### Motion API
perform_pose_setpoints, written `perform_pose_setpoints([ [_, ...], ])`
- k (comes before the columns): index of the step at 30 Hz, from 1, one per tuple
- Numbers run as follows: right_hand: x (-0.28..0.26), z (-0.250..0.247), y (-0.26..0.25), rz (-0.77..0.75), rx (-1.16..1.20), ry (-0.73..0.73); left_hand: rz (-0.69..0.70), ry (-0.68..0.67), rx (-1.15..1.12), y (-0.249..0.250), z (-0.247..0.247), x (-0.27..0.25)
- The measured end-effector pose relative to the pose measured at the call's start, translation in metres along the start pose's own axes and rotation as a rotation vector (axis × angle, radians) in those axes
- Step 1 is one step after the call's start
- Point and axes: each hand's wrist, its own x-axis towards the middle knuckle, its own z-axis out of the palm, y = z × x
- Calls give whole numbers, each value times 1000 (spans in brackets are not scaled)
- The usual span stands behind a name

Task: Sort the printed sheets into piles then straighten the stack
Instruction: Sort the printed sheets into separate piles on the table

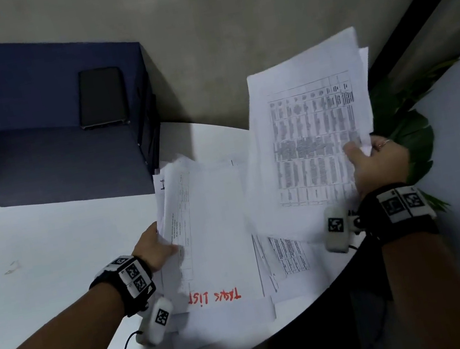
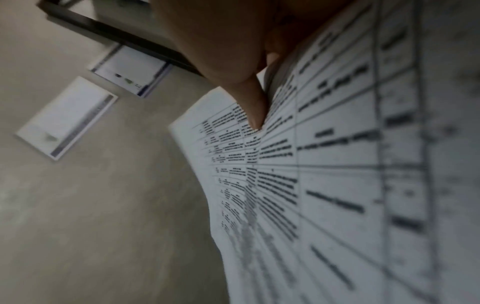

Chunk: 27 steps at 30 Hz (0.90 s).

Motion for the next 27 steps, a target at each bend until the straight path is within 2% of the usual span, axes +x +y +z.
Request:
perform_pose_setpoints([
  [3, -21, 33, 15, 90, -101, -141, 17, -46, -13, -4, 9, 6],
  [5, -49, 65, 31, 201, -29, -191, -1, -70, -128, -11, 12, 18],
  [7, -76, 90, 45, 338, -33, -230, -98, -76, -335, -14, 14, 29],
  [9, -99, 111, 59, 426, -169, -343, -166, -97, -434, -3, 14, 27],
  [12, -127, 137, 64, 333, -472, -545, -10, -44, -185, 2, 20, 27],
  [14, -137, 144, 58, 274, -574, -623, 40, 56, 7, 9, 26, 18],
  [15, -136, 144, 57, 284, -575, -641, 64, 94, 27, 10, 27, 14],
  [17, -127, 136, 59, 329, -471, -646, 125, 120, -38, 21, 21, 0],
  [21, -100, 109, 51, 343, -55, -637, 290, 64, -254, 41, -13, -24],
  [24, -87, 88, 17, 247, 214, -682, 390, 18, -393, 64, -38, -45],
  [27, -81, 66, -23, 104, 393, -639, 513, 12, -499, 95, -58, -64],
])
